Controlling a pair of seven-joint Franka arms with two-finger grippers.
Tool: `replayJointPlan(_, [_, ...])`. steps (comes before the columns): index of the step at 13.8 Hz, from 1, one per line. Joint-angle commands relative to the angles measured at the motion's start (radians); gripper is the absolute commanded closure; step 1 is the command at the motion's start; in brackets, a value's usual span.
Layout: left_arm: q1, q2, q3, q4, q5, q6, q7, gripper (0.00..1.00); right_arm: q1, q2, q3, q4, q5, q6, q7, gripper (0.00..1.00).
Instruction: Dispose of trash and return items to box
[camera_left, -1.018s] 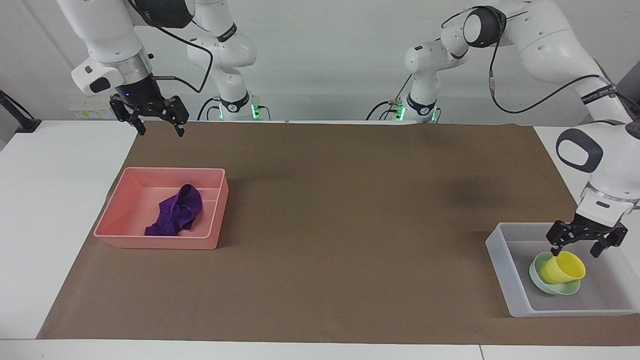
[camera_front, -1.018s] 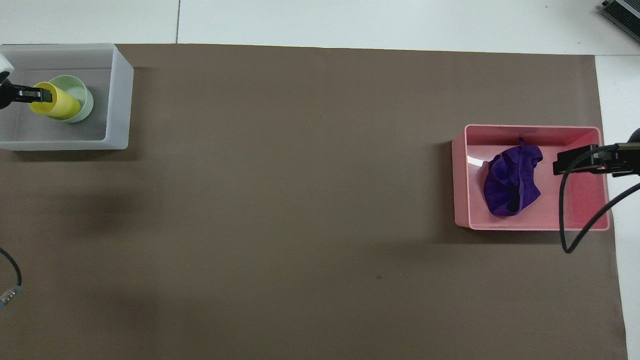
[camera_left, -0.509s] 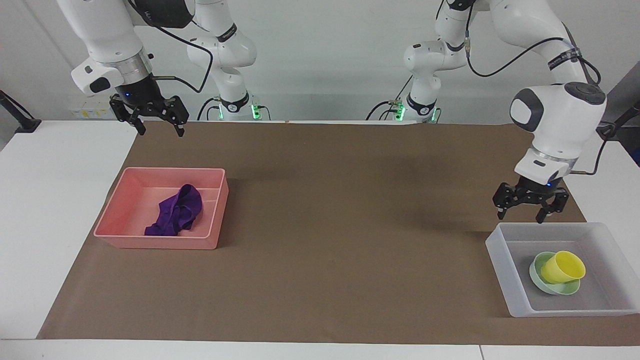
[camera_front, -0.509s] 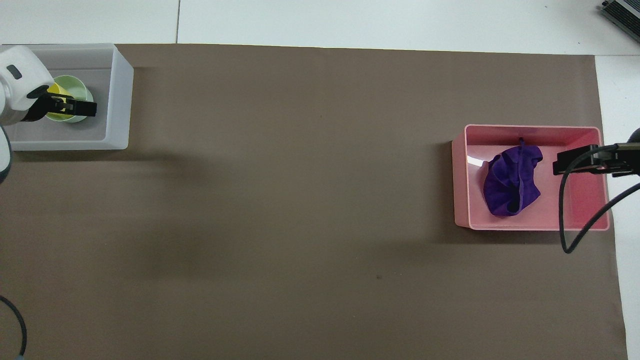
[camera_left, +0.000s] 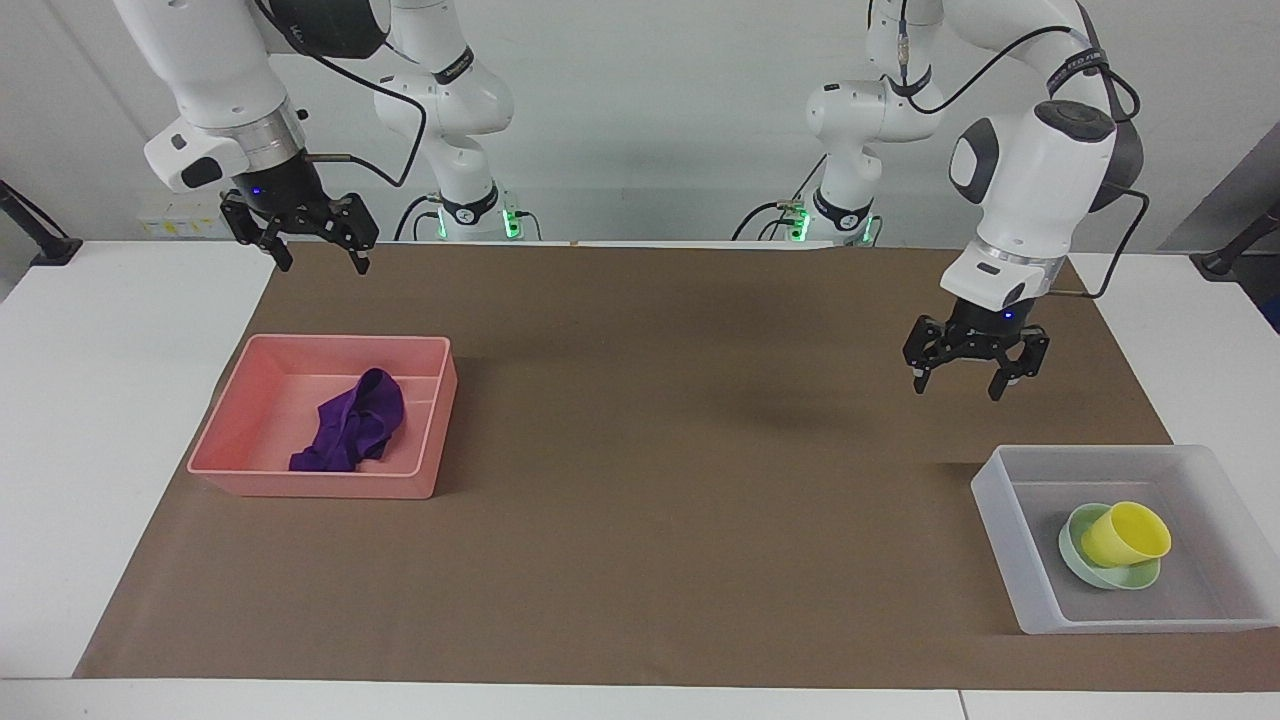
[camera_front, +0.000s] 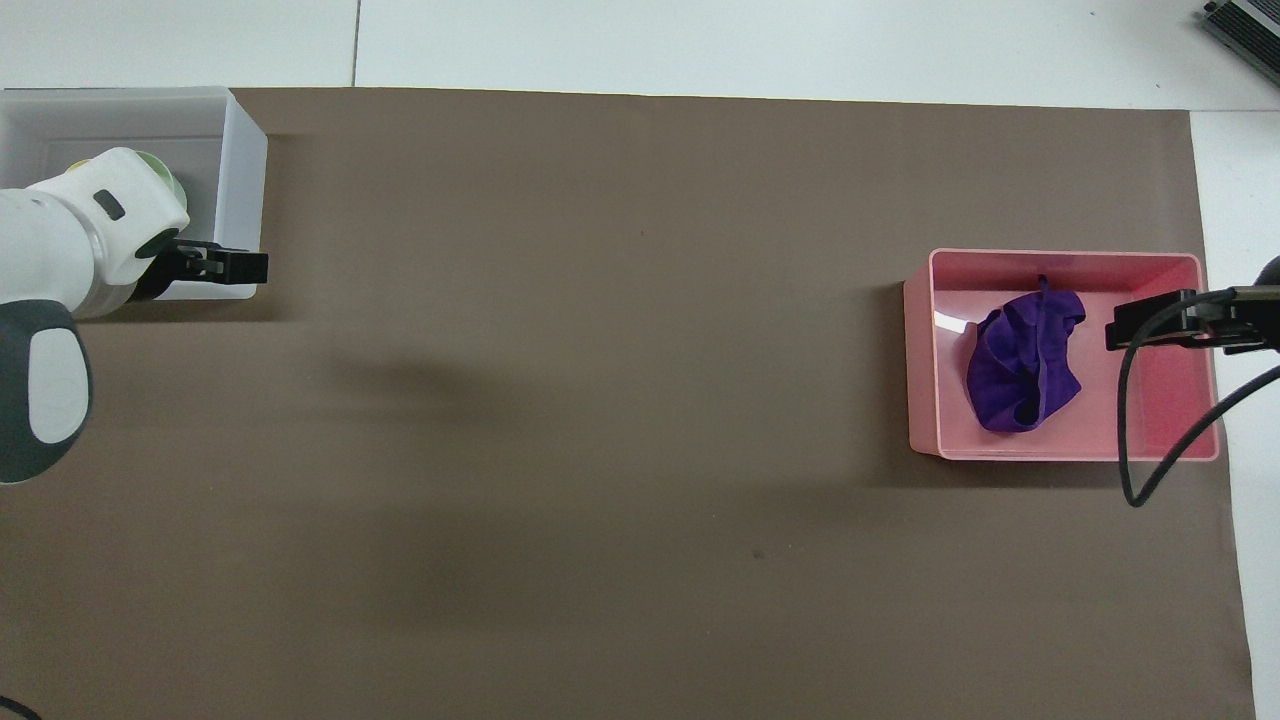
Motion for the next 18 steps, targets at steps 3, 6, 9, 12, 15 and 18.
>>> replayJointPlan(3, [-0.008, 0.048, 0.012, 0.248, 0.01, -0.281, -0.003, 0.0, -0.008, -0.045, -0.001, -0.073, -0.001, 0.025, -0.004, 0.0])
replayJointPlan(6, [0.003, 0.019, 0.015, 0.292, 0.004, -0.447, 0.0, 0.0, -0.001, -0.042, 0.002, -0.071, -0.014, 0.048, 0.036, 0.0])
replayJointPlan(9, [0.006, -0.059, 0.021, 0.212, 0.004, -0.533, 0.004, 0.0, 0.001, -0.041, 0.002, -0.071, -0.014, 0.067, 0.041, 0.0])
replayJointPlan(12, [0.012, -0.058, 0.024, 0.213, 0.004, -0.53, -0.006, 0.0, -0.001, -0.04, 0.002, -0.073, -0.018, 0.068, 0.041, 0.0])
replayJointPlan(15, [0.035, -0.05, 0.024, 0.235, -0.002, -0.536, -0.006, 0.0, -0.002, -0.04, 0.002, -0.079, -0.018, 0.091, 0.041, 0.0])
replayJointPlan(18, [0.036, -0.049, 0.026, 0.239, -0.001, -0.539, -0.003, 0.0, -0.001, -0.042, 0.002, -0.084, -0.018, 0.107, 0.041, 0.0])
